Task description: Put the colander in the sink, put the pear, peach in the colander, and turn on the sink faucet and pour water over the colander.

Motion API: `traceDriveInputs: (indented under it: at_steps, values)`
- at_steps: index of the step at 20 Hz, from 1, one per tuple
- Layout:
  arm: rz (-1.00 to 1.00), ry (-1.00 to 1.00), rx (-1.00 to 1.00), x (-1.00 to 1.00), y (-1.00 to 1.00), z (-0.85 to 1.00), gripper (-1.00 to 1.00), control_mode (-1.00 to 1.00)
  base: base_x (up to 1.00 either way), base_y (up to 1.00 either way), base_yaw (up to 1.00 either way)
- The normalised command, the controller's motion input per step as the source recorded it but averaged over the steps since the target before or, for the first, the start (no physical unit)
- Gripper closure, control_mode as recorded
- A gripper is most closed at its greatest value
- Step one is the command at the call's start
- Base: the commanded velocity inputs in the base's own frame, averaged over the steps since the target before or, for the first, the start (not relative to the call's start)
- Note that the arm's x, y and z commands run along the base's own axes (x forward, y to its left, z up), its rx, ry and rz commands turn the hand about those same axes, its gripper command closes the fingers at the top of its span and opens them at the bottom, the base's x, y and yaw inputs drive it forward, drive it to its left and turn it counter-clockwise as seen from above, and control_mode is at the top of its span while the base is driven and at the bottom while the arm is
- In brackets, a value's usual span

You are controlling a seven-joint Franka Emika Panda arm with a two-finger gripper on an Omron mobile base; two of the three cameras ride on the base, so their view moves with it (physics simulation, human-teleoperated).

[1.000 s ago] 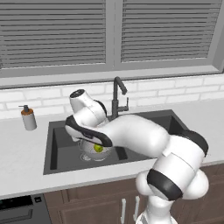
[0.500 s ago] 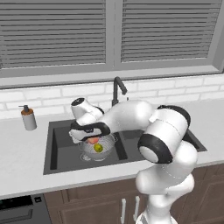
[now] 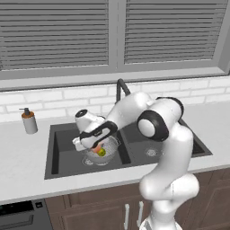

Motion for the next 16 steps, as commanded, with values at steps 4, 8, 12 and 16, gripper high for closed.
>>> traceDriveInputs:
  at_steps: [4, 8, 12, 16]
  values:
    - [-0.06, 0.00, 0.00, 0.39, 0.00, -0.39, 1.00, -1.00, 0.00, 0.00, 0.00]
    - [-0.06, 0.00, 0.00, 0.46, -0.01, -0.31, 1.00, -1.00, 0.00, 0.00, 0.00]
    - [-0.04, 0.00, 0.00, 0.14, -0.21, -0.34, 1.00, -1.00, 0.00, 0.00, 0.00]
    - [-0.03, 0.00, 0.00, 0.09, -0.47, -0.35, 1.00, -1.00, 0.00, 0.00, 0.00]
